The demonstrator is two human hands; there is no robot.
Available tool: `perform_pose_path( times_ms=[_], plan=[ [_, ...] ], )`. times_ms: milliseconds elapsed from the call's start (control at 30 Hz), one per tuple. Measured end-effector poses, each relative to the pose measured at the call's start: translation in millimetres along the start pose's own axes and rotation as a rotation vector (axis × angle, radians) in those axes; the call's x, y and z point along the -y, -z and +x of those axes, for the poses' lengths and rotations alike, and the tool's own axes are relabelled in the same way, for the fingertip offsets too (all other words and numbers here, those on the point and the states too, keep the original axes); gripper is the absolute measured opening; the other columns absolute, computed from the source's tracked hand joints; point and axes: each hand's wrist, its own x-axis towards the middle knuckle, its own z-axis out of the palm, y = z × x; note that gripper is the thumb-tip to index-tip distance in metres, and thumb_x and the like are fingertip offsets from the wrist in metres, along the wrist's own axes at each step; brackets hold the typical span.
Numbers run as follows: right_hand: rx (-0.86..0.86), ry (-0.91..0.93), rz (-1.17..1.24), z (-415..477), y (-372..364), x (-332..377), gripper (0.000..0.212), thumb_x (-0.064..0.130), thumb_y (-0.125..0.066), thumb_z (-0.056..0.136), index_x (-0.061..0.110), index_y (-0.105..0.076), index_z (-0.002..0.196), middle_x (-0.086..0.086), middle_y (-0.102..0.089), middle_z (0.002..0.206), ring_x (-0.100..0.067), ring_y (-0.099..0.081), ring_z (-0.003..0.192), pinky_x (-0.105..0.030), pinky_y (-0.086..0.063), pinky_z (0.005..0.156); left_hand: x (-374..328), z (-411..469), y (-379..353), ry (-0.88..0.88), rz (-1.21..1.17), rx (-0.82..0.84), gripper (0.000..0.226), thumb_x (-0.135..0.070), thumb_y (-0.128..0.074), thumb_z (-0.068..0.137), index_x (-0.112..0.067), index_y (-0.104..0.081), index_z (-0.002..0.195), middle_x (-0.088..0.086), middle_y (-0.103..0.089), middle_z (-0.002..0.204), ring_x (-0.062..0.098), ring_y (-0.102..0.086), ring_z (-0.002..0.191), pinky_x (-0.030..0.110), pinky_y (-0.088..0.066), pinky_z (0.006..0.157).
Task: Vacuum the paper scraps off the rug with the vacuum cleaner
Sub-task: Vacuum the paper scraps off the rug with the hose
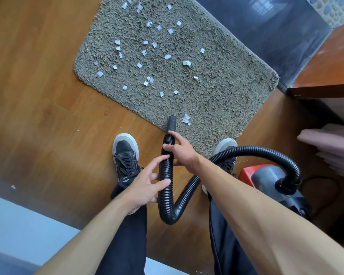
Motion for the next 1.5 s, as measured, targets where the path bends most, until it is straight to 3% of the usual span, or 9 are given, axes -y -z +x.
perform_pose_path(
  times_ms=[267,533,733,1033,1200,1333,1400,1500],
  plan=[
    [-0.072,-0.002,0.08,-3,27,-16,0.059,0.01,-0.058,0.095,0.031,-0.038,0.147,-0.001,-0.06,0.114,-0.013,-0.064,0.089,-0.032,-0.057,0.061,-7,15,-20,0.038,0.118,0.053,0.06,-0.01,-0.057,0.097,-0.056,-0.042,0.133,0.01,-0.065,0.117,0.017,-0.064,0.091,0.048,-0.06,0.079],
    [-0.084,-0.026,0.133,-6,34,-28,0.059,0.011,-0.058,0.095,0.033,-0.038,0.146,-0.002,-0.058,0.117,-0.015,-0.062,0.091,-0.032,-0.056,0.059,-5,17,-25,0.053,0.165,0.083,0.06,-0.009,-0.056,0.097,-0.056,-0.043,0.131,0.009,-0.064,0.106,0.018,-0.06,0.083,0.052,-0.057,0.081],
    [-0.067,0.006,0.102,-3,32,-15,0.06,0.011,-0.058,0.095,0.033,-0.037,0.147,-0.001,-0.058,0.119,-0.011,-0.063,0.088,-0.03,-0.056,0.059,-11,19,-21,0.04,0.171,0.055,0.061,-0.009,-0.056,0.097,-0.057,-0.042,0.132,0.005,-0.065,0.105,0.015,-0.062,0.083,0.04,-0.06,0.073],
    [-0.046,0.036,0.075,2,23,8,0.061,0.009,-0.056,0.096,0.032,-0.035,0.149,0.005,-0.058,0.11,-0.01,-0.063,0.089,-0.03,-0.057,0.059,-23,22,-9,0.007,0.162,0.038,0.061,-0.009,-0.058,0.097,-0.055,-0.042,0.133,0.012,-0.065,0.11,0.02,-0.063,0.087,0.048,-0.059,0.077],
    [-0.009,0.062,0.022,3,17,23,0.063,0.007,-0.055,0.096,0.031,-0.033,0.15,-0.002,-0.055,0.12,-0.01,-0.062,0.088,-0.033,-0.058,0.063,-25,20,-5,-0.026,0.13,0.002,0.06,-0.009,-0.057,0.097,-0.055,-0.041,0.134,0.013,-0.064,0.114,0.017,-0.063,0.081,0.028,-0.055,0.059],
    [0.01,0.096,-0.035,8,12,39,0.063,0.007,-0.056,0.096,0.03,-0.033,0.15,-0.004,-0.055,0.123,-0.011,-0.062,0.088,-0.036,-0.059,0.065,-31,21,1,-0.056,0.108,-0.024,0.06,-0.01,-0.059,0.097,-0.055,-0.042,0.133,0.013,-0.065,0.115,0.025,-0.065,0.091,0.042,-0.061,0.069],
    [-0.003,0.105,-0.044,12,11,45,0.062,0.008,-0.056,0.096,0.03,-0.034,0.149,-0.003,-0.056,0.123,-0.01,-0.063,0.087,-0.034,-0.058,0.061,-38,24,4,-0.071,0.125,-0.021,0.06,-0.01,-0.06,0.096,-0.055,-0.043,0.133,0.012,-0.066,0.112,0.024,-0.066,0.089,0.052,-0.06,0.078],
    [-0.03,0.112,-0.027,17,11,52,0.061,0.008,-0.058,0.095,0.03,-0.036,0.148,-0.004,-0.058,0.122,-0.012,-0.064,0.087,-0.037,-0.059,0.065,-47,29,10,-0.085,0.139,-0.012,0.061,-0.009,-0.061,0.095,-0.055,-0.044,0.132,0.015,-0.067,0.111,0.02,-0.065,0.085,0.056,-0.057,0.081]
  ],
)
